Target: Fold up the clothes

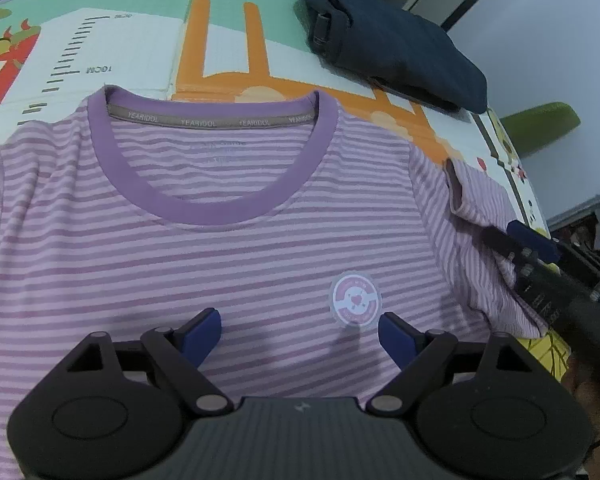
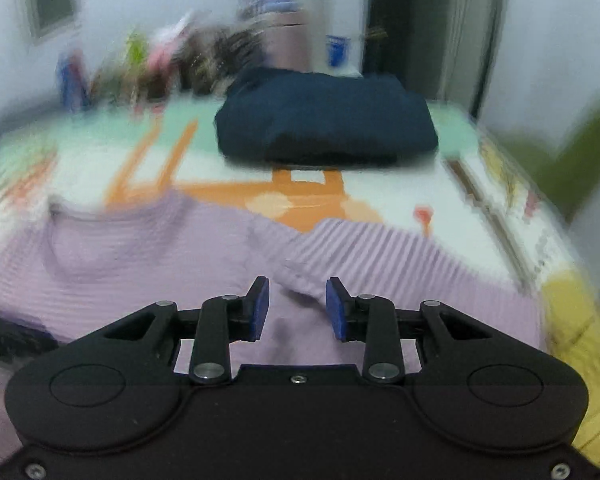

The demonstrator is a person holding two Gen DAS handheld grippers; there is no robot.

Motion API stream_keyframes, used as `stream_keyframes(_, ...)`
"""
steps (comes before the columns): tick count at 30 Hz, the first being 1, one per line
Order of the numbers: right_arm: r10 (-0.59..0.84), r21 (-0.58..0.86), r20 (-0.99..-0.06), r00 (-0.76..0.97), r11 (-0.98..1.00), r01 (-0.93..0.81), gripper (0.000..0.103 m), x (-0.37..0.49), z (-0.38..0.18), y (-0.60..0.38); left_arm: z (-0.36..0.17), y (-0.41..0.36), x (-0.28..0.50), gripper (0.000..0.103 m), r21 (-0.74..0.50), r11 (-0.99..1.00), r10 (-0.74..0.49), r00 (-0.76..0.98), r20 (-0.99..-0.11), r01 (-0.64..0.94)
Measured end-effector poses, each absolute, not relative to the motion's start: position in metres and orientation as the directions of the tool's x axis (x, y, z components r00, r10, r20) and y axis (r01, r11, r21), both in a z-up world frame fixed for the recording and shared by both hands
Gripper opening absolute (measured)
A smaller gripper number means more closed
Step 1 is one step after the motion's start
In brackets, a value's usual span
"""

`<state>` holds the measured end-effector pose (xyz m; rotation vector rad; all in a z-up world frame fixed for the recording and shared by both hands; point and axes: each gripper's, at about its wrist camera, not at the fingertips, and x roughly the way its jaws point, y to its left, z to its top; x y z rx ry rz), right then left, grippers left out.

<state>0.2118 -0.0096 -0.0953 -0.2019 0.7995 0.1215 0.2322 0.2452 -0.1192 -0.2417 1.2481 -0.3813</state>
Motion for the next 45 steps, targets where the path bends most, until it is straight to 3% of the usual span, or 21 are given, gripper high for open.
stream_keyframes(2, -0.006, -0.278, -0.706, 0.708, 0.922, -0.270, 0.030, 0.209, -0.101, 0.007, -0.117, 0.240, 0.233, 0.088, -0.397, 0.905, -0.424, 0.265, -0.866, 0.151)
stream_keyframes(7, -0.039, -0.488, -0.660, 0.750, 0.782, -0.389, 0.029, 0.202, -0.115, 0.032, -0.115, 0.209, 0.240, 0.088, -0.410, 0.892, -0.449, 0.258, -0.855, 0.191)
stream_keyframes(13, -0.061, -0.601, -0.643, 0.763, 0.658, -0.454, 0.029, 0.205, -0.136, 0.038, -0.122, 0.183, 0.246, 0.086, -0.402, 0.893, -0.444, 0.249, -0.861, 0.200)
stream_keyframes(18, -0.050, -0.587, -0.664, 0.746, 0.653, -0.479, 0.027, 0.214, -0.146, 0.031, -0.122, 0.186, 0.245, 0.079, -0.402, 0.899, -0.435, 0.253, -0.864, 0.172)
stream_keyframes(23, 0.000, -0.472, -0.678, 0.735, 0.767, -0.435, 0.010, 0.222, -0.137, 0.012, -0.122, 0.190, 0.246, 0.077, -0.401, 0.902, -0.430, 0.254, -0.866, 0.161)
stream_keyframes(35, 0.123, -0.275, -0.683, 0.720, 0.870, -0.410, 0.008, 0.225, -0.109, -0.004, -0.118, 0.210, 0.240, 0.077, -0.370, 0.922, -0.386, 0.270, -0.882, 0.113)
stream_keyframes(45, 0.169, -0.253, -0.656, 0.735, 0.869, -0.425, 0.008, 0.218, -0.098, 0.011, -0.114, 0.250, 0.217, 0.077, -0.311, 0.950, -0.308, 0.298, -0.904, 0.041)
